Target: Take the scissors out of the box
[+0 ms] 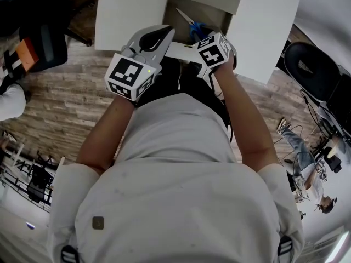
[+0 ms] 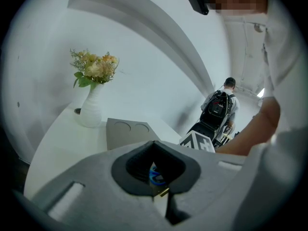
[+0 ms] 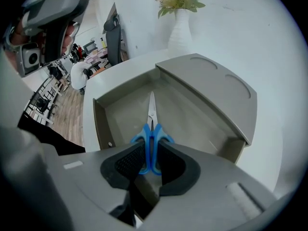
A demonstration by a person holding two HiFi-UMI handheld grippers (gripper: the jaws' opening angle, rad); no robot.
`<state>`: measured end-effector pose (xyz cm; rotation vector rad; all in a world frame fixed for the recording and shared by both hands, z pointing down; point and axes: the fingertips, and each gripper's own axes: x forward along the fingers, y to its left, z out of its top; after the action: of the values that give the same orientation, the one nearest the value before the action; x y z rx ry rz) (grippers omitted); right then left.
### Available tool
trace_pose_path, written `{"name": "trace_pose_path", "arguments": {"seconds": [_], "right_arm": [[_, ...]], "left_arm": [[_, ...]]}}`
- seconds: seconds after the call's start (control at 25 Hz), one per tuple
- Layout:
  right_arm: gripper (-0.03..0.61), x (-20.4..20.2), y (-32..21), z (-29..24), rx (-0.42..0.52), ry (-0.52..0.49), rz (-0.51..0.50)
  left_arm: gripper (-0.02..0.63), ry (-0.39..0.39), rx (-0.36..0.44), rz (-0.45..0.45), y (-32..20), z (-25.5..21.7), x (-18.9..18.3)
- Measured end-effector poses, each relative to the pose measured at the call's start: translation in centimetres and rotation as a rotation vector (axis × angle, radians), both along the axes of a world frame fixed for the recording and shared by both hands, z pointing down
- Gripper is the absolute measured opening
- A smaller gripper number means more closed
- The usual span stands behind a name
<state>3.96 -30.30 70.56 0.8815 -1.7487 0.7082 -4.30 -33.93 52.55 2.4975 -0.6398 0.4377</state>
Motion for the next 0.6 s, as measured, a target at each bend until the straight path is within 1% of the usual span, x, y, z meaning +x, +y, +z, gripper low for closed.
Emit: {"name": "trace_pose_path", "arguments": {"seconds": [0.2, 0.36, 0.6], "right_arm": [[0.1, 0.0, 0.6, -0.6, 0.015, -0.032, -0.004], [0.1, 0.2, 0.8, -1.8, 0.057, -0.048, -0.013], [0.1, 0.5, 1.2, -4.9, 0.129, -0.081, -0.027]], "left_arm": [[0.0, -0.006, 0.009, -0.017, 0.7, -0.4, 0.2], [0.0, -0.012, 0.011, -0.047, 1.2, -0.5, 0.0], [0.0, -0.015, 0.041, -0.065, 2.9, -1.7, 0.5]]}}
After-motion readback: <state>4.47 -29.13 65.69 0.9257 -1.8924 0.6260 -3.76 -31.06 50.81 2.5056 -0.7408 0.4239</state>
